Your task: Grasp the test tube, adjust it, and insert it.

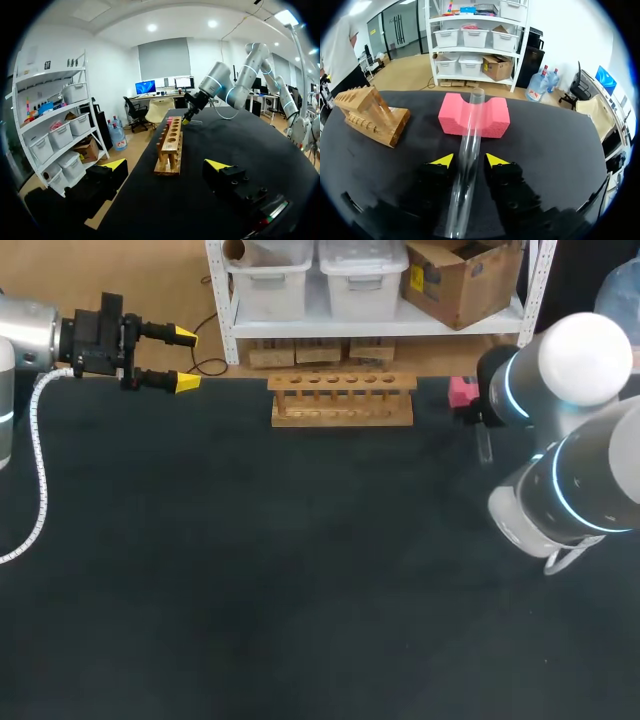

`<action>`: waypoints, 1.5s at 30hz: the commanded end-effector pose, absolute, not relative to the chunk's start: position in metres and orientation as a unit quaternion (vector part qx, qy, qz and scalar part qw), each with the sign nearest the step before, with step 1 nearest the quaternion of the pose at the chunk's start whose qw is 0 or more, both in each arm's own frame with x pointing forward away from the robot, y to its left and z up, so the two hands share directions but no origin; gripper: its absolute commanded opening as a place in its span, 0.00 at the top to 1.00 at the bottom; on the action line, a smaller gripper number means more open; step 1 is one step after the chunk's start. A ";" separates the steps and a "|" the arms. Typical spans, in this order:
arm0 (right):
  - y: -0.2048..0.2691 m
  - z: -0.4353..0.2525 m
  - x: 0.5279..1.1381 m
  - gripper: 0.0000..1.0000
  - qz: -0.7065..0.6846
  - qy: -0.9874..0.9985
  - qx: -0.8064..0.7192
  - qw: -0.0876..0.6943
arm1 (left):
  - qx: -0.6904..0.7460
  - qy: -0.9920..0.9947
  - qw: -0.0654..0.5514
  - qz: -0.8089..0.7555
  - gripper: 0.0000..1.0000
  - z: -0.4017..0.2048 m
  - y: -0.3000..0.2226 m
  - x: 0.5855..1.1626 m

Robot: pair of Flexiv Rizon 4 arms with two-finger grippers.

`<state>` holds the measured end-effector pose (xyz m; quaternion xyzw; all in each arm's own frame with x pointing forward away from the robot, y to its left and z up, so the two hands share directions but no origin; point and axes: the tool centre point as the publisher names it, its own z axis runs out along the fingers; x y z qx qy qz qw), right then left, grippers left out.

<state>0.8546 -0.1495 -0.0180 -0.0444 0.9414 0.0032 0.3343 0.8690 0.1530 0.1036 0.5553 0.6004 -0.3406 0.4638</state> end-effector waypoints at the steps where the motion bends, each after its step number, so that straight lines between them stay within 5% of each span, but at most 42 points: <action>1: -0.149 -0.017 0.854 0.67 0.003 0.943 -0.043 0.331 | 0.556 0.599 0.464 -0.341 0.00 0.103 0.153 0.870; 8: -0.149 -0.018 0.853 0.71 0.000 0.943 -0.042 0.330 | 0.556 0.599 0.464 -0.341 0.00 0.103 0.153 0.870; 12: -0.149 -0.018 0.853 1.00 -0.002 0.943 -0.041 0.329 | 0.556 0.599 0.464 -0.341 0.00 0.103 0.153 0.870; 45: -0.142 0.065 0.802 1.00 -0.019 0.937 0.012 0.349 | 0.556 0.599 0.464 -0.341 0.00 0.103 0.153 0.870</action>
